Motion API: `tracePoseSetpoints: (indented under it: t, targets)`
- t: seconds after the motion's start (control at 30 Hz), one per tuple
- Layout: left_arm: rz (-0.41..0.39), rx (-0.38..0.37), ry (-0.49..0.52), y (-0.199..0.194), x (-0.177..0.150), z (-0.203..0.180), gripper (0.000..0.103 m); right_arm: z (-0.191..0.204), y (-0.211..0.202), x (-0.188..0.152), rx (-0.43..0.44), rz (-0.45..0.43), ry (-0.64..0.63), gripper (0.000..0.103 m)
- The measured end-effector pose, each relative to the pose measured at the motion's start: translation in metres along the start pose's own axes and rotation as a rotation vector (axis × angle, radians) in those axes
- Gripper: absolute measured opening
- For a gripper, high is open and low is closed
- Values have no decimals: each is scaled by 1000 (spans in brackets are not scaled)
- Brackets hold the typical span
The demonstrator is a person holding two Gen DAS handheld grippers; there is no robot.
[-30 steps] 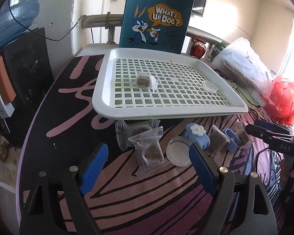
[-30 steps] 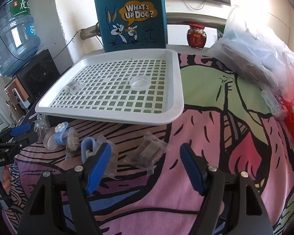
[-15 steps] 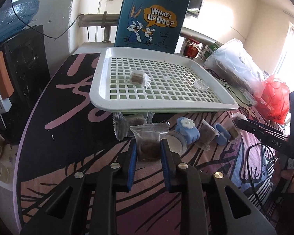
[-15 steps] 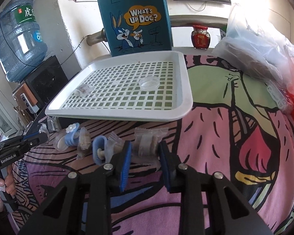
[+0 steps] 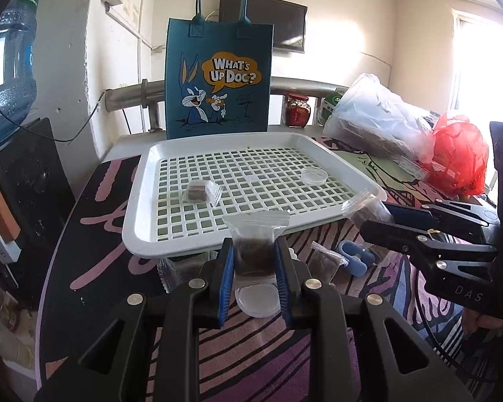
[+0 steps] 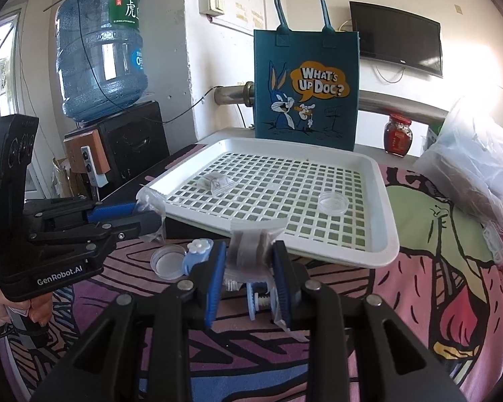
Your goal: Organize objects
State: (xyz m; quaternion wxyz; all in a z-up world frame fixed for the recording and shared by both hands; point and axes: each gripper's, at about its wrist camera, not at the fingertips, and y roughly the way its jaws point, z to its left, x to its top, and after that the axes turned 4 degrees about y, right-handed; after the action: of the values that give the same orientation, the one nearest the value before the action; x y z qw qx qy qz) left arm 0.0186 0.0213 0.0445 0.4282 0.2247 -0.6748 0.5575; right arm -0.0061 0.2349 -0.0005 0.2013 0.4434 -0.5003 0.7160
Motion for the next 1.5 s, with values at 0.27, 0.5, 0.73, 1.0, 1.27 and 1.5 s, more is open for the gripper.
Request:
tracePoseSetpoints:
  t: [0.27,0.5,0.73,1.0,1.27,1.5]
  targets:
    - [-9,-4,-30,-1,-1,6,22,-6,-6,-2,8,-31,27,28]
    - [-17,-1,-31,-2,-2,6,22,-5,-8,-2,10,-44,14,28]
    - [-15,-2,-40,-2,-2,8,22,-7,-10,-3,19,-50,24,28]
    - [-4,-6,-49,0,-2,9,22,-6,-9,-2,20,-49,25,28]
    - [4,-11,-56,2,-2,10,22,-8,-8,-3,27,-46,35,28]
    - [7,-15,-55,4,-2,11,22,-7,-8,-3,28,-45,37,28]
